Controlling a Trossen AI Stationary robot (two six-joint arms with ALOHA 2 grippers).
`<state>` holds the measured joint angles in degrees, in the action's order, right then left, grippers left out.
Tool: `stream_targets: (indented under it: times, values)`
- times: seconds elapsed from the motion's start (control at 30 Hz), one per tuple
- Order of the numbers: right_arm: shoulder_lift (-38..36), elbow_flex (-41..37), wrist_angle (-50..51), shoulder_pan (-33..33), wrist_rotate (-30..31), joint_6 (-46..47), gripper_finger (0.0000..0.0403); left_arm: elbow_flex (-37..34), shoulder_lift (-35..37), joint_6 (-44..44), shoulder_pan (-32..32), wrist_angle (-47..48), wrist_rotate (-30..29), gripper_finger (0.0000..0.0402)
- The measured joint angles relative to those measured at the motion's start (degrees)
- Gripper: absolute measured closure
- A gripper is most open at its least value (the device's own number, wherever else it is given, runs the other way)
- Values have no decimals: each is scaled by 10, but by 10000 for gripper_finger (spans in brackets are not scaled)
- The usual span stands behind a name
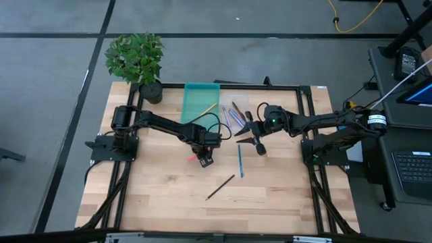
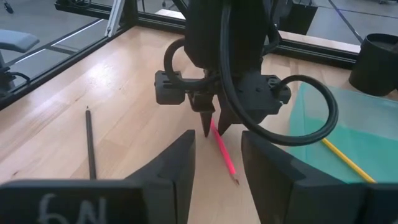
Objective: Sort pens & pencils
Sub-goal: Put the pink pencil into the blue bin
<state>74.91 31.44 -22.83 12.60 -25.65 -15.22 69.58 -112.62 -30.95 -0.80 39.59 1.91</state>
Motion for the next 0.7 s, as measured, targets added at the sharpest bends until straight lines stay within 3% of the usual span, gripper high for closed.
stream_targets:
  times: [0.7]
  values:
    - [0, 0, -2, 0, 0, 1, 271, 1, -8, -5, 0, 3, 9, 309]
